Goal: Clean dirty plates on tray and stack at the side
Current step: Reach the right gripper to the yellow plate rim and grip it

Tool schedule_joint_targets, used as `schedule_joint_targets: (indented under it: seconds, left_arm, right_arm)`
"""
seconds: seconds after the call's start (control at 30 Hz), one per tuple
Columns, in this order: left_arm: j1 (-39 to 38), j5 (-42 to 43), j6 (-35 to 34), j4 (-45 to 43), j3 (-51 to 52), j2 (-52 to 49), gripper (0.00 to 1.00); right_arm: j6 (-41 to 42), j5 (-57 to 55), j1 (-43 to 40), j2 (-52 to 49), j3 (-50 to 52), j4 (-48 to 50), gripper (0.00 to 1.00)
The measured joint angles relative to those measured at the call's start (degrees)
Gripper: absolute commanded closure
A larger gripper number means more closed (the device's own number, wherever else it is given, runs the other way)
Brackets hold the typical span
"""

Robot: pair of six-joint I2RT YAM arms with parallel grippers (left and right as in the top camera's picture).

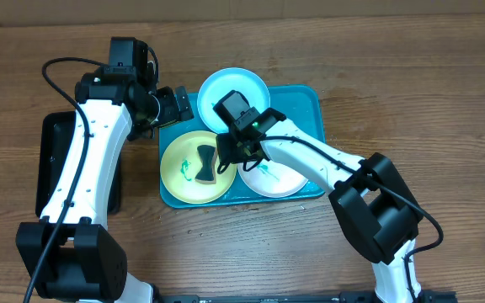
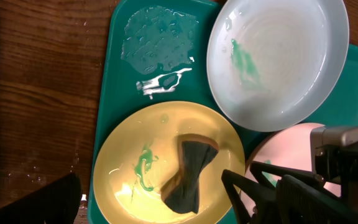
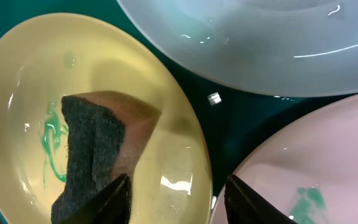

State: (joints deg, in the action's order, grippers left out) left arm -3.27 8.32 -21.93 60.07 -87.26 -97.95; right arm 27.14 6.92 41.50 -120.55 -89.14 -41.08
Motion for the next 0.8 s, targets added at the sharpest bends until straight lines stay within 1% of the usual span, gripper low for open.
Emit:
schedule_joint_targets:
  seconds: [0.23,0.3,0.53,0.8]
  left_arm:
    - [0.00,0.00,0.00,0.46,0.00,0.00,0.00]
    - [0.00,0.00,0.00,0.52,0.00,0.00,0.00]
    - [0.00,0.00,0.00,0.61,0.00,0.00,0.00]
    - [0.00,0.00,0.00,1.11,0.00,0.00,0.00]
  right_arm:
    - [-0.20,-1.18,0.50,0.00,0.00,0.04,0.49]
    - [-0.52,-1.33,0.50,0.00,0.00,0.39,0.47]
    - [-3.63,-1.62,0.55,0.00,0.00,5.18,0.44]
    - [-4.28,-2.86,0.55,-1.66,-0.20,2.95,0.44]
